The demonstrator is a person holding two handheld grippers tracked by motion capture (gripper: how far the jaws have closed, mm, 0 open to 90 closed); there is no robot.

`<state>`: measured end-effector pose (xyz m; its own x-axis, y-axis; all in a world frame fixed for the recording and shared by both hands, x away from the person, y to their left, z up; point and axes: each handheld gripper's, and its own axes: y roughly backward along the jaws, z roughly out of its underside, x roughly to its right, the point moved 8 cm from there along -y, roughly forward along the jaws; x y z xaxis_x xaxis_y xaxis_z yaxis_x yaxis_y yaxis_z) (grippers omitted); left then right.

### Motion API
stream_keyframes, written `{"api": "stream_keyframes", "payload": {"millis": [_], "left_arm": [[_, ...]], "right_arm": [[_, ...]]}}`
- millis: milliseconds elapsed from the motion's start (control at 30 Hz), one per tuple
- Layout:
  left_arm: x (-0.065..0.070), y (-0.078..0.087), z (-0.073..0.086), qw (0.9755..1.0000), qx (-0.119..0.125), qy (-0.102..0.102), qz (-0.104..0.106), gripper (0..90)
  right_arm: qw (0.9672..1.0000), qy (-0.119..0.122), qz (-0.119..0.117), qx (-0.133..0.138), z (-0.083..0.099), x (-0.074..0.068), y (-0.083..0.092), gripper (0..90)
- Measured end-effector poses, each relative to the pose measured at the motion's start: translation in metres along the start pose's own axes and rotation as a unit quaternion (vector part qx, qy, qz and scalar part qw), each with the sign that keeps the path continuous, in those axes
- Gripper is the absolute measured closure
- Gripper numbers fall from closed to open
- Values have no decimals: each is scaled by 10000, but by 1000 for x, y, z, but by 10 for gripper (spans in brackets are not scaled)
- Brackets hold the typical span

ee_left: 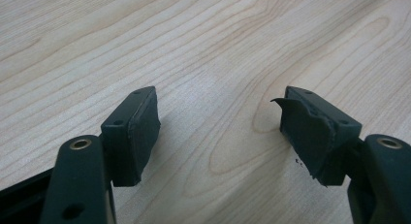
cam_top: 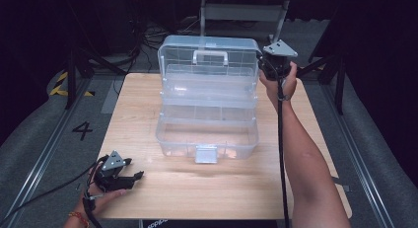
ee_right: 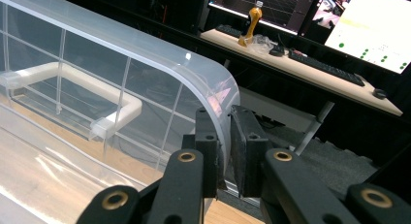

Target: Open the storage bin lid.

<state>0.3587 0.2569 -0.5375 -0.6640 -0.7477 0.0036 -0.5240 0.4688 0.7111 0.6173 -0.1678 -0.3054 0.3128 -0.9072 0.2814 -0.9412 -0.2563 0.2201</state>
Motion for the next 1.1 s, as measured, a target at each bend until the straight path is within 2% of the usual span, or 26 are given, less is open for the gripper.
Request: {"api": "stream_keyframes", "payload": {"millis": [500,633,767,1100], "left_arm": [[-1,0,0,10000,11,12,-11,313],[-1,0,0,10000,13,8,-8,313],[-1,0,0,10000,13,3,-1,313],[-1,0,0,10000,14,-3,7,313]], "right_arm": [[9999,-56,-100,-126,1,5,-14,837],[9998,14,-104,-166,1,5,-18,840],[9997,-35,-126,-207,2,7,-22,842],[9991,22,-192,-388,2,9,-31,847]]}}
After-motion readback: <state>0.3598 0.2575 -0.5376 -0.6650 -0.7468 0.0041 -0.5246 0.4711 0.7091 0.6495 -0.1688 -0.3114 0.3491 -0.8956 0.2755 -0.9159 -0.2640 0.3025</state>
